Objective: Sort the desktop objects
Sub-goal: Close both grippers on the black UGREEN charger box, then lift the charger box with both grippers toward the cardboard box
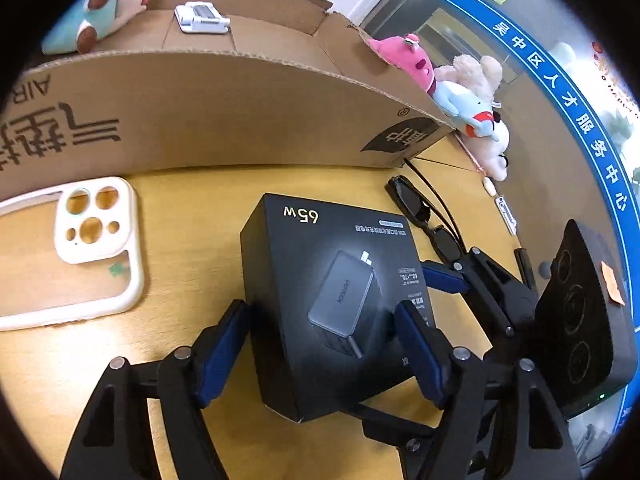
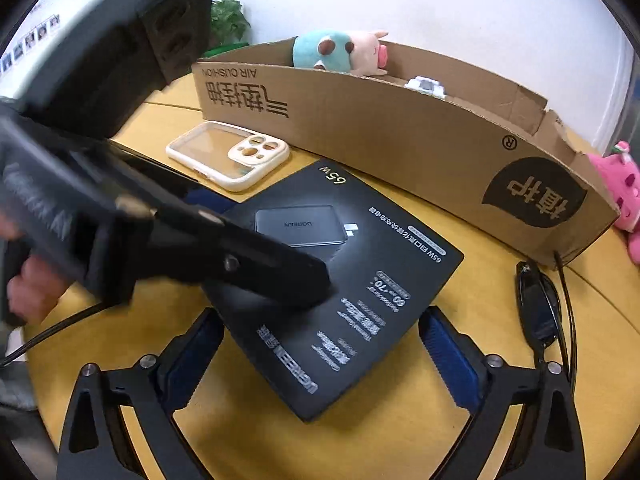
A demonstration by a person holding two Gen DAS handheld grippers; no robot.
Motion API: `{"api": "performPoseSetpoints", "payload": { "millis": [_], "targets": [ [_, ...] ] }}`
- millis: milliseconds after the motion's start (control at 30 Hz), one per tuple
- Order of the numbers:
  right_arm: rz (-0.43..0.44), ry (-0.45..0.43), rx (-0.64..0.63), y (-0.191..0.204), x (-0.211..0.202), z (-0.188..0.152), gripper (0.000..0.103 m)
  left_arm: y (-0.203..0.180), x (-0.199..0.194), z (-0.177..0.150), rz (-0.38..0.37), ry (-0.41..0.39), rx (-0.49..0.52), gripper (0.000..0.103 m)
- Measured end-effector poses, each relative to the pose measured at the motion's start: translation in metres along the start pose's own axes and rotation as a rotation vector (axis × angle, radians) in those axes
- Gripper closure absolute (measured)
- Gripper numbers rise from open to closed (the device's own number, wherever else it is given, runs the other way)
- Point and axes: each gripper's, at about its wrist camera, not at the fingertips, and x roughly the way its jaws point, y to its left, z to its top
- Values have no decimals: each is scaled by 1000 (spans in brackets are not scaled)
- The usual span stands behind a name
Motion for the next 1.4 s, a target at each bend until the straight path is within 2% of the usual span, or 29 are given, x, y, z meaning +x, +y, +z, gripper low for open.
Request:
{"api": "performPoseSetpoints", "payload": {
  "millis": [33,100,233,433,533,667,833,1000,1167,1400],
  "targets": [
    [4,-5,8,0,-1,-1,5,0,-5,-1,4,-11,-1,35],
    [8,-16,21,0,-6,-1,9,-3,-16,-2,3,-36,2,35],
    [-33,-89,-13,8,-36,18,10,-27,-61,15,14,-165,57,35],
    [-150,-292,-105,4,-111,93,9,-69,-145,82,14,-386,200,35],
    [-210,-366,-161,-2,-138,138,9,-82,-175,122,23,-465,252,35],
    [-239,-426,-189,-20,-161,197,9,-89,-199,173,36,-517,280,35],
    [-225,-430,-198,-57,-157,253,9,-77,-194,234,44,-503,242,35],
    [-162,-363,-176,-114,-111,285,9,-47,-144,287,42,-425,161,35],
    [-107,-257,-133,-166,-45,295,9,-14,-80,324,72,-334,89,35],
    [-31,-122,-62,-231,36,285,9,33,8,351,25,-186,-21,35]
  ]
}}
